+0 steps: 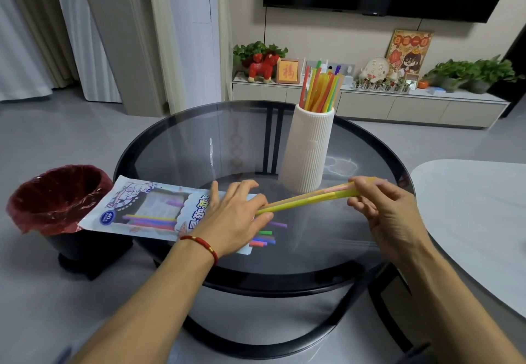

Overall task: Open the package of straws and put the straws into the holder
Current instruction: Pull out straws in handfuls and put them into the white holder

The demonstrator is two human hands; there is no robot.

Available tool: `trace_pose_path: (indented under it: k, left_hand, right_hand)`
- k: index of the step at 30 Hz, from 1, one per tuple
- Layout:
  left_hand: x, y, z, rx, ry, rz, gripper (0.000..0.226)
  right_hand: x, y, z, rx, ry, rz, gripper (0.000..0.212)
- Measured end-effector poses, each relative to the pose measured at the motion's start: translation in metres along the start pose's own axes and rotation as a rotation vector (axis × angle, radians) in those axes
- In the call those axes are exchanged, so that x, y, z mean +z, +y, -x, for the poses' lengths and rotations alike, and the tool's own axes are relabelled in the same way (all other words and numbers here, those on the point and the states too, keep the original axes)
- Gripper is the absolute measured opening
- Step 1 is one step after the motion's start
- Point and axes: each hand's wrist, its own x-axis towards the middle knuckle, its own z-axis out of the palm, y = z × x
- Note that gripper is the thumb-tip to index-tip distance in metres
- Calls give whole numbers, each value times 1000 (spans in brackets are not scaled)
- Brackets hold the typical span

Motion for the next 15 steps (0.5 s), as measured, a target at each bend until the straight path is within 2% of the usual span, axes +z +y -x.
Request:
trace_pose_path:
  k: [3, 7, 9, 11, 13, 15]
  left_hand:
    - [5, 3, 0, 53, -36, -35, 24]
    - [9, 11, -1, 73, -25, -29, 23]
    - [9, 14, -2, 98, -22, 0, 22]
    - [11, 16, -2, 119, -15, 15, 22]
    - [13, 16, 0, 100, -24, 16, 24]
    - [14, 14, 2, 38, -64, 37, 43]
  right_hand:
    - [2, -2, 0, -1, 6, -27, 54]
    - [30, 14, 5, 75, -94, -152, 62]
    - [53, 32, 11, 104, -107, -29, 56]
    - [73, 46, 18, 45, -93, 186, 32]
    - [82, 49, 18, 1, -32, 269, 29]
    - [82, 35, 13, -44, 17, 347, 29]
